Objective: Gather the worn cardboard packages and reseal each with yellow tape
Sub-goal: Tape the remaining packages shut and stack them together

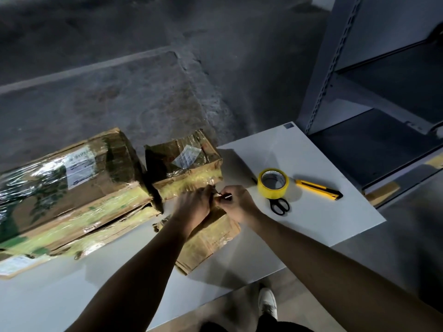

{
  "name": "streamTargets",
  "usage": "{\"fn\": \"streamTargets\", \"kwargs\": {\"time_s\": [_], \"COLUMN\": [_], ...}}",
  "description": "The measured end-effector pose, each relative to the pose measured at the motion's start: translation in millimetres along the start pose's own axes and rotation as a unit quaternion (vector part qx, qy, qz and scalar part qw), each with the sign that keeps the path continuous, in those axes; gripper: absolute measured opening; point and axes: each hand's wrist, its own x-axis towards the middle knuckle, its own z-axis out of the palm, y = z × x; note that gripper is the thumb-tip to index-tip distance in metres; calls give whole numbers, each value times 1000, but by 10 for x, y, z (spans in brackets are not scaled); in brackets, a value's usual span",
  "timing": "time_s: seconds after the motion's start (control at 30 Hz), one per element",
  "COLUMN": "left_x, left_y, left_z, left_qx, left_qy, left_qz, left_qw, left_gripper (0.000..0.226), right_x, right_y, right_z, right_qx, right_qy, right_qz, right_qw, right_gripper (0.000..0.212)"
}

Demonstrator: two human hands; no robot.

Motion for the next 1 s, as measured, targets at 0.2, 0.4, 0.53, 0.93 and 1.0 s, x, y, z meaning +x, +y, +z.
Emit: {"fn": "streamTargets", "kwargs": {"time_s": [0.2, 0.4, 0.53, 0.93, 1.0], "left_x": [-37, -69, 74, 79, 82], "left_y": [48, 39, -44, -155, -168], "left_z": [-70, -130, -73, 270, 305], "left_qx": [25, 28, -66, -85, -81], "left_qy": [-22, -18, 31, -69, -69], "left_qz": [-11, 3, 61, 95, 87], "left_qw": [999, 999, 995, 989, 990], "left_gripper": [42, 42, 39, 79, 77], "right_x": [53, 79, 58, 153, 205], "right_y": [-23, -61, -15, 72, 119], "right_z": [47, 103, 144, -60, -61], "right_qx": [21, 55, 97, 144, 125], "right_qy": [38, 60, 123, 140, 126], "right_qz": [100, 146, 157, 107, 106], "right_qw": [994, 986, 975, 974, 978], "right_gripper": [29, 19, 9, 27, 27]}}
